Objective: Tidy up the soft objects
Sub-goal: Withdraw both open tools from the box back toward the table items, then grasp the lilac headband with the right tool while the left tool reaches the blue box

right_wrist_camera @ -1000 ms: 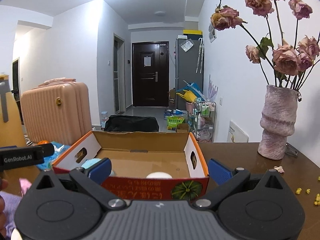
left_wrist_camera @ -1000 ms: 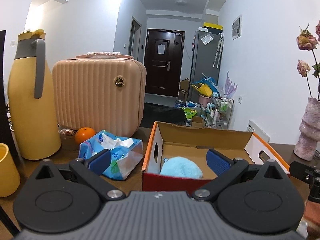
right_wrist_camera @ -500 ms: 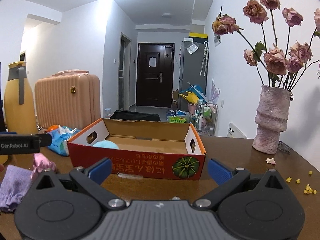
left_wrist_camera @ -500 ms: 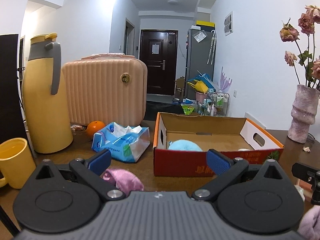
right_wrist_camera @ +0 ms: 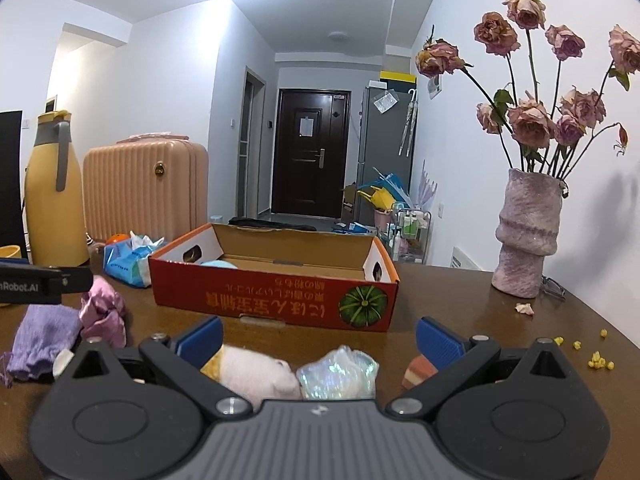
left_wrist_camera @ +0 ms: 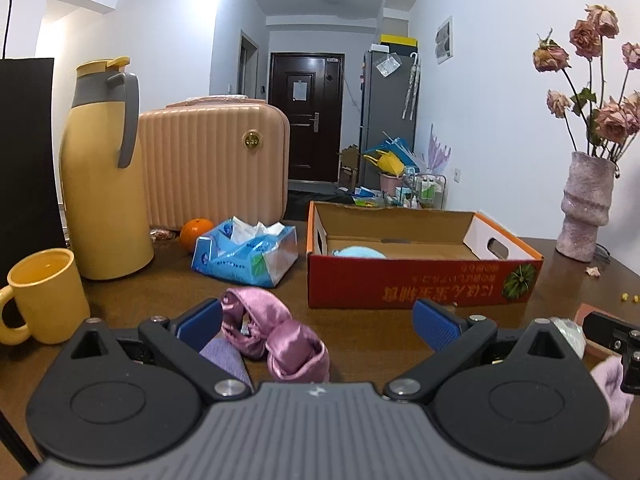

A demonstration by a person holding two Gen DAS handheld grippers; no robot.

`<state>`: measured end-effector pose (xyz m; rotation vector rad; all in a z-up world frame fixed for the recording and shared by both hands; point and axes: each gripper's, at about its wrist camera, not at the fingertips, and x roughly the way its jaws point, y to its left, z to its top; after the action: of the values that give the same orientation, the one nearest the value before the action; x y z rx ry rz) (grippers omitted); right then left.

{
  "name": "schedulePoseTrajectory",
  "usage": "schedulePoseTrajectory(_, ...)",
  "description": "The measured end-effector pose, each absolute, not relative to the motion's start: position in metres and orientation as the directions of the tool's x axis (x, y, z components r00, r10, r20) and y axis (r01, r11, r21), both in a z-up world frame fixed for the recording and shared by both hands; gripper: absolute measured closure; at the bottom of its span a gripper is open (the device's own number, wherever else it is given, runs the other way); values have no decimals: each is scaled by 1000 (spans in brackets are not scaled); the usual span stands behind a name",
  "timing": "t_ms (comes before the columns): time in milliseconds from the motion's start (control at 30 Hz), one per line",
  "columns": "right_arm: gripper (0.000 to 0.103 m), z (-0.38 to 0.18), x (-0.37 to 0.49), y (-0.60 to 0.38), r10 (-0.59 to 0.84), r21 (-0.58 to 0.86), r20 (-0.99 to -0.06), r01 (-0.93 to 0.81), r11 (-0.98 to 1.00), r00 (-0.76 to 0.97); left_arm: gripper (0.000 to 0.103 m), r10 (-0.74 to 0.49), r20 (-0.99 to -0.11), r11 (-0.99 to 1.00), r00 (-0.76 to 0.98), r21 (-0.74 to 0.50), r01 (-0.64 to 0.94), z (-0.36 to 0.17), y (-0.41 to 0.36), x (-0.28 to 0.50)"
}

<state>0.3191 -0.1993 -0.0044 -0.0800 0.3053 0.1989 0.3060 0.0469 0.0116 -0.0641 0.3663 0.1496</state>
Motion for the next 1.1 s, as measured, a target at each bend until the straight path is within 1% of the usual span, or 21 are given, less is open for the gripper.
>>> schedulePoseTrajectory(200, 0, -12, 311, -207, 162, -42, -342, -187, 982, 926, 0, 104, -382, 991, 918, -39, -129, 5, 48, 292)
schedulePoseTrajectory(433, 0, -16, 301, -211, 166, -56, -342, -196, 979, 925, 0, 74, -395, 994, 916, -39, -97, 2, 44, 287)
schedulePoseTrajectory(733, 0, -32, 307, -216, 146, -85, -426, -200, 976, 893, 0, 58, -428, 994, 902, -62, -93, -2, 50, 289)
schedulePoseTrajectory(933, 0, -42, 318, -229, 136, -47, -494, -182, 982, 859, 0, 48, -439, 994, 897, -67, -86, -3, 51, 290)
schedulePoseTrajectory(1100, 0, -47, 324, -227, 152, -41, -524, -203, 978, 838, 0, 48, -443, 994, 895, -69, -88, -3, 50, 290)
